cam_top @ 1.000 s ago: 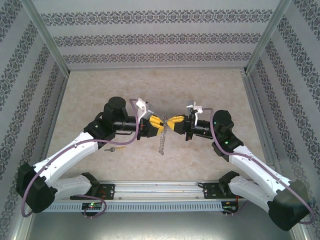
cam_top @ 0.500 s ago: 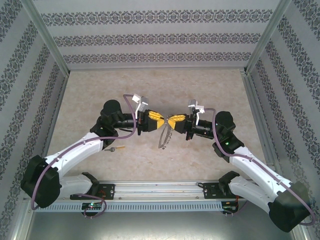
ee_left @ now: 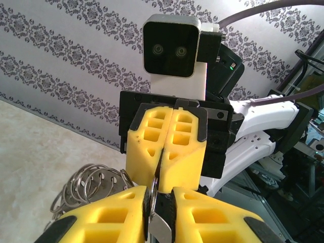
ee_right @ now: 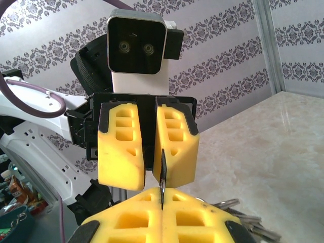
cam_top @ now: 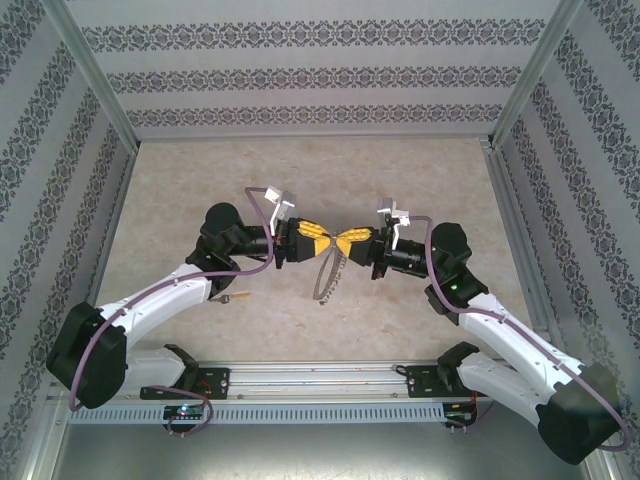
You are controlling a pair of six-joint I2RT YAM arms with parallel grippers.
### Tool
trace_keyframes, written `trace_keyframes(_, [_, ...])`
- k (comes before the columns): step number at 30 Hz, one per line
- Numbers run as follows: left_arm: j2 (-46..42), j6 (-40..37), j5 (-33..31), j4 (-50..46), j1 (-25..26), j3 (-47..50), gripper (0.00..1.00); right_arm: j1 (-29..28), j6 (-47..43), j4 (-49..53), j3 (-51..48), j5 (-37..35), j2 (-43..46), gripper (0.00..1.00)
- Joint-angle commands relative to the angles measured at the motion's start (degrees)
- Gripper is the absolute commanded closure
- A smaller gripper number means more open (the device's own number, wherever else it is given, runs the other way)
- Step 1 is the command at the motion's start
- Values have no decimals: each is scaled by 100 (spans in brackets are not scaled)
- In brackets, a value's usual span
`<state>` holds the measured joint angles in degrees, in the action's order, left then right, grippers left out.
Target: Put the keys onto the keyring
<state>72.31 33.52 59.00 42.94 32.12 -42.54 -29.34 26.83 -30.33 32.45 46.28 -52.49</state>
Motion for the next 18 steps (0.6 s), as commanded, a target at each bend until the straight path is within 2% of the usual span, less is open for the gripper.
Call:
trace_keyframes(1, [50, 128, 233, 441, -28, 33, 80, 86, 24, -373, -19, -102, 60, 100])
trace_keyframes(18, [178, 102, 332, 497, 62, 53, 78, 82, 35, -409, -19, -156, 37, 100])
